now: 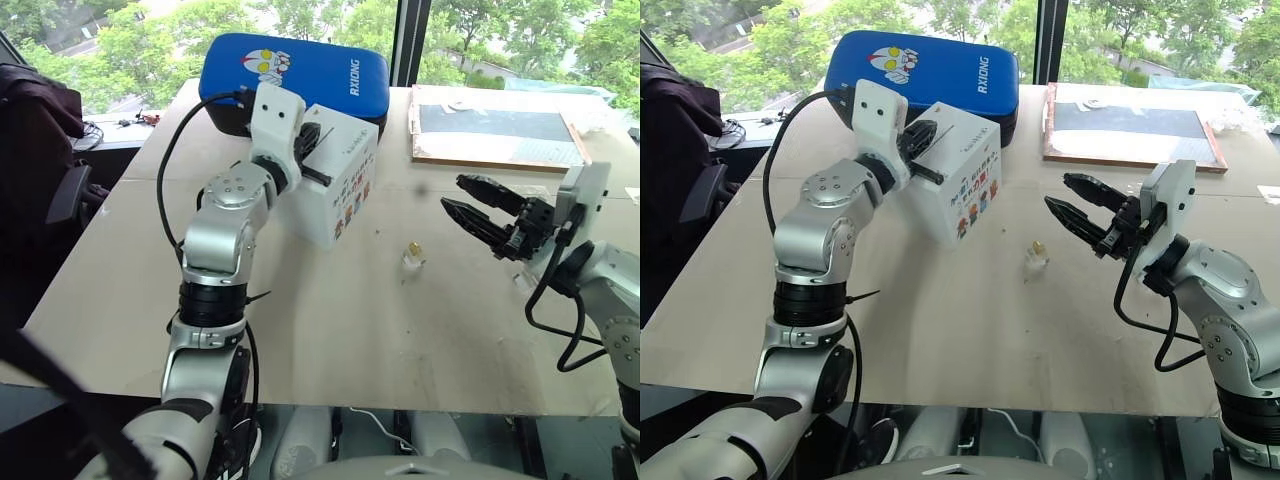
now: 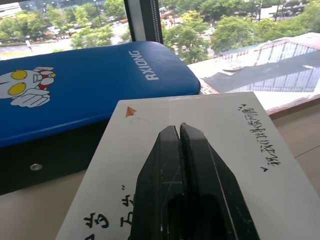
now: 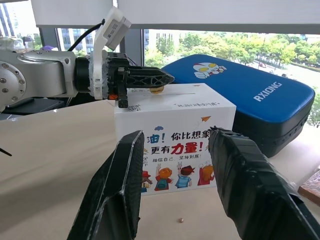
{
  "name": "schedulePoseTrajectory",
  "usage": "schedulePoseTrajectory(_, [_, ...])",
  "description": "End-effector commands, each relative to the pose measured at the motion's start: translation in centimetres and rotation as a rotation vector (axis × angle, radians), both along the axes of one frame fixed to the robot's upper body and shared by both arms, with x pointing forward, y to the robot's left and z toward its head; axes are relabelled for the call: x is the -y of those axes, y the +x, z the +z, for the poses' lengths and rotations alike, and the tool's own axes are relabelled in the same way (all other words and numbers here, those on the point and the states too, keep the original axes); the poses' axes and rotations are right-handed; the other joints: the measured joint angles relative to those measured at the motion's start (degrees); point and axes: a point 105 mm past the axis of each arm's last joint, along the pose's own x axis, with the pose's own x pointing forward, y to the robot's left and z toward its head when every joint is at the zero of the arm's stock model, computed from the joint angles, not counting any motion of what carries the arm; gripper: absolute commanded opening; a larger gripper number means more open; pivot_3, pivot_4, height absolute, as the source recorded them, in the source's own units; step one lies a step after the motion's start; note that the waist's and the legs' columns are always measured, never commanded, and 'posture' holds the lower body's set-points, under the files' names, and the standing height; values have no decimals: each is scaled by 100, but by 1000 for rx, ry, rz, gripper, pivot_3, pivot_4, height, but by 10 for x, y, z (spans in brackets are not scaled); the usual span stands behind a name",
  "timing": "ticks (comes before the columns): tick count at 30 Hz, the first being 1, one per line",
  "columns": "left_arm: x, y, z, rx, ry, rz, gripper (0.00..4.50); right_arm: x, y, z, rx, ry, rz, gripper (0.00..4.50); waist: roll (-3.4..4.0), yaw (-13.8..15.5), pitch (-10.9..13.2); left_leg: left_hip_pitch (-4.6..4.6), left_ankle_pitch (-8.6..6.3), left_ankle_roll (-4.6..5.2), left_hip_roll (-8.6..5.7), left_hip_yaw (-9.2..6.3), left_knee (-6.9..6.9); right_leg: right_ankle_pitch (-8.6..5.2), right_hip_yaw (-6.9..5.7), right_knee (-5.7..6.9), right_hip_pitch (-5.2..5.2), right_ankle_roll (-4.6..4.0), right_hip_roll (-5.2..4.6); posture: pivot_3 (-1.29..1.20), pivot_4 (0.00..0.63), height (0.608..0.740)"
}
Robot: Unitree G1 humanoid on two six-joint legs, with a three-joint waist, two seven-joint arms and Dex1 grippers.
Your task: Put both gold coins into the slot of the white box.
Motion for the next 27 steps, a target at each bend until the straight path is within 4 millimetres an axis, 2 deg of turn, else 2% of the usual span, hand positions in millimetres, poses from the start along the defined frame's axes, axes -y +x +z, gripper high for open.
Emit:
schedulePoseTrajectory(1, [5,3,-34,-136,15,-17,0,1,-6,12,58,6,-3,2189,0,0,0,0,0,0,0,0,0,0,0,0,0,0,0,0,150,740])
schedulePoseTrajectory(17, [1,4,-42,-162,12,-10,0,1,-7,10,54,-5,6,2189,0,-3,-1,1,0,0,0,0,0,0,-1,0,0,0,1,0,150,740])
schedulePoseTrajectory(21, [-2,4,-43,-159,8,1,1314,0,-7,10,54,-6,7,2225,0,-7,-1,1,0,0,0,0,0,0,0,0,0,0,1,0,150,740])
schedulePoseTrajectory(25, [-5,6,-41,-148,10,22,3329,1,-7,10,53,-8,8,2225,1,-7,-1,2,0,0,0,0,0,0,-1,0,0,0,1,0,150,740])
schedulePoseTrajectory(27, [-5,6,-40,-144,9,19,4142,1,-7,10,54,-9,8,2225,1,-7,-1,2,0,0,0,0,0,0,0,1,0,0,1,0,150,740])
